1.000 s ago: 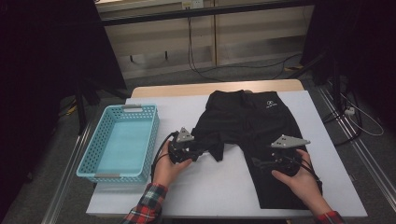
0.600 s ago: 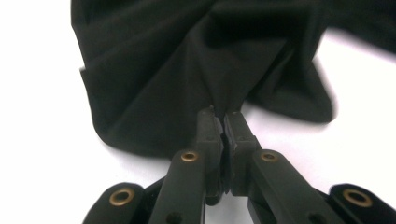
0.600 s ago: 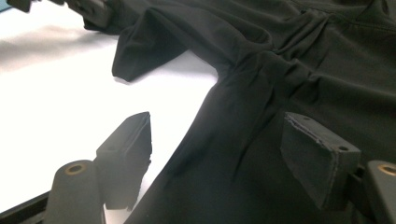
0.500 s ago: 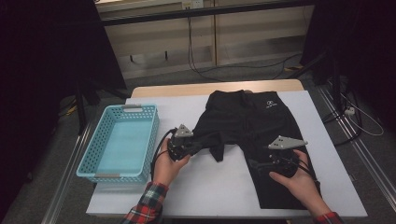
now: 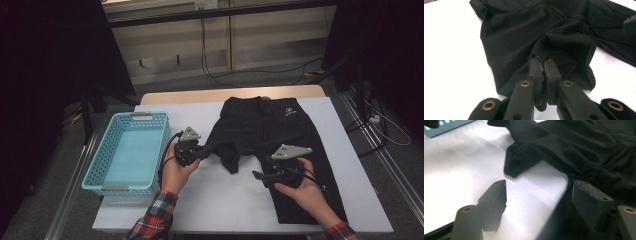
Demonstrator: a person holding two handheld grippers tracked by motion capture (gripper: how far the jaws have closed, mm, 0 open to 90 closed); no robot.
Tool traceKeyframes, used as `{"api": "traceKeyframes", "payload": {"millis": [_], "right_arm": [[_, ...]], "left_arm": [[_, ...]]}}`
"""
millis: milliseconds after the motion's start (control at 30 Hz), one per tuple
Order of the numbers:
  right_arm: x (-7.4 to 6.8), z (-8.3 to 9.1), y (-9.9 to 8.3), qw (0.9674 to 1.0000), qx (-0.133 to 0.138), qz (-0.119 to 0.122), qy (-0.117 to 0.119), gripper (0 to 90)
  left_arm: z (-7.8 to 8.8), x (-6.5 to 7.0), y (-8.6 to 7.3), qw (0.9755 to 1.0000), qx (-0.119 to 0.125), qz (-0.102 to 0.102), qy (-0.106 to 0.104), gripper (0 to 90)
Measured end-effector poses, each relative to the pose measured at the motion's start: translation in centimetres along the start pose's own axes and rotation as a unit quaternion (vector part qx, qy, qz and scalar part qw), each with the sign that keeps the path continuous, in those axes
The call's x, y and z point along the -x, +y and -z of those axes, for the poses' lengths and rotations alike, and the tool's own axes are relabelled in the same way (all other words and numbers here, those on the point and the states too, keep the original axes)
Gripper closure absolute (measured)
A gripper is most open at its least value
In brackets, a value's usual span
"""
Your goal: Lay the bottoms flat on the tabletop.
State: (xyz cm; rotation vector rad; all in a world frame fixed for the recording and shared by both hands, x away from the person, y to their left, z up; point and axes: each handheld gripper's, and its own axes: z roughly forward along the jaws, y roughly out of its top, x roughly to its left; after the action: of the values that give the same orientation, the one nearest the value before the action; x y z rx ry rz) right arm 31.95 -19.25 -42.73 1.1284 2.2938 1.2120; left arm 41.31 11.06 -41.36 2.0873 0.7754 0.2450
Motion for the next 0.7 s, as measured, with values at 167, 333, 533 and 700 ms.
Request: {"api": "traceKeyframes", "payload": {"millis": [167,333,533,700], "right_arm": [[-0.7,-1.6,0.9,0.9998,0.005,-0.007,0.019,34.3],[-1.3,-3.9,1.6,0.9996,-0.005,-0.008,0.028,36.8],[-1.7,-6.3,2.1,0.9992,-0.011,-0.02,0.032,43.5],[-1.9,-7.5,2.3,0.999,-0.026,-0.015,0.031,55.8]], "left_arm": [[0.1,0.0,-0.1,1.0,-0.002,0.005,0.002,86.2],[0.2,0.0,-0.1,1.0,0.0,0.002,0.005,86.3],[0.3,0.0,0.0,0.9999,0.004,0.006,0.007,86.3],[0.4,-0.1,-0.1,1.0,0.002,0.007,0.005,86.4]]}}
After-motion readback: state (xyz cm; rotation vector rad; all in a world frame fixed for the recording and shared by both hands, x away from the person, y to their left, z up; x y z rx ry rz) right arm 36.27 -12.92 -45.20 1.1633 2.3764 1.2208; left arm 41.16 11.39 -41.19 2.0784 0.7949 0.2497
